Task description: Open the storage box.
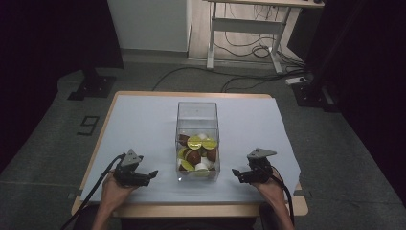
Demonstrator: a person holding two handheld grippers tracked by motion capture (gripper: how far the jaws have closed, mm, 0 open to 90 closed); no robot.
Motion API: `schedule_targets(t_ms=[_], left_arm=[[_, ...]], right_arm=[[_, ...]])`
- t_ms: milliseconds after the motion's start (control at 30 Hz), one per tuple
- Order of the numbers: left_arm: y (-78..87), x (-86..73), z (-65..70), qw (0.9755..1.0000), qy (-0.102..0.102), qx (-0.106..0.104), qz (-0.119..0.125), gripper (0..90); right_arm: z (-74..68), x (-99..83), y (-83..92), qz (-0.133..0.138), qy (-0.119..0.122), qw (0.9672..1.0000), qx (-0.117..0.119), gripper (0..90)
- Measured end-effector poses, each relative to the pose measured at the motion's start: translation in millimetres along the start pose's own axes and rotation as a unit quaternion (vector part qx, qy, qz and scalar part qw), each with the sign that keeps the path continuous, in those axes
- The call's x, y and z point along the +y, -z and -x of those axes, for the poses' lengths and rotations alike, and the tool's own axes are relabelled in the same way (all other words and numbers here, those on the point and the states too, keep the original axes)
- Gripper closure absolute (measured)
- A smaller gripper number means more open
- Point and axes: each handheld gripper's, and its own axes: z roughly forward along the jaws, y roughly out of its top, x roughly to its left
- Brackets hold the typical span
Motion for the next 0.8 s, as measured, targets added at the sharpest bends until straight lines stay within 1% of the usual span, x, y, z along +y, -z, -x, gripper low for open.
schedule_targets(t_ms=[133, 200, 267, 400, 533, 600, 667, 733, 800], left_arm=[[-6.8, -4.6, -1.4, 0.9998, 0.001, 0.009, -0.018, 11.4], [-9.5, -6.4, -2.1, 0.9996, 0.002, 0.010, -0.025, 11.0], [-12.1, -8.0, -3.2, 0.9995, 0.008, 0.009, -0.028, 10.3], [-16.2, -10.3, -4.6, 0.9992, 0.013, 0.010, -0.036, 8.3], [-21.6, -11.1, -3.8, 0.9983, 0.012, 0.020, -0.054, 0.5], [-21.7, -11.1, -3.4, 0.9982, 0.011, 0.022, -0.055, 0.0], [-22.6, -11.1, -3.6, 0.9979, 0.013, 0.023, -0.059, 0.0], [-23.9, -10.8, -4.6, 0.9976, 0.017, 0.020, -0.065, 0.0], [-24.2, -10.9, -5.6, 0.9975, 0.020, 0.017, -0.066, 0.0]], right_arm=[[4.1, -4.8, -7.5, -0.009, -0.002, 0.9999, -0.014, 9.8], [5.6, -6.8, -9.8, -0.010, -0.002, 0.9998, -0.017, 9.2], [7.0, -8.8, -11.6, -0.007, -0.003, 0.9998, -0.019, 9.1], [9.4, -14.0, -16.4, -0.003, -0.005, 0.9998, -0.020, 9.1], [9.7, -18.2, -20.5, -0.011, 0.000, 0.9996, -0.024, 9.1], [9.9, -19.8, -21.5, -0.010, 0.001, 0.9997, -0.023, 8.6], [10.4, -21.5, -21.6, -0.006, -0.004, 0.9998, -0.021, 8.5], [12.0, -23.3, -21.7, 0.000, -0.006, 0.9998, -0.017, 8.5], [11.1, -23.3, -21.7, -0.001, -0.006, 0.9998, -0.018, 8.5]])
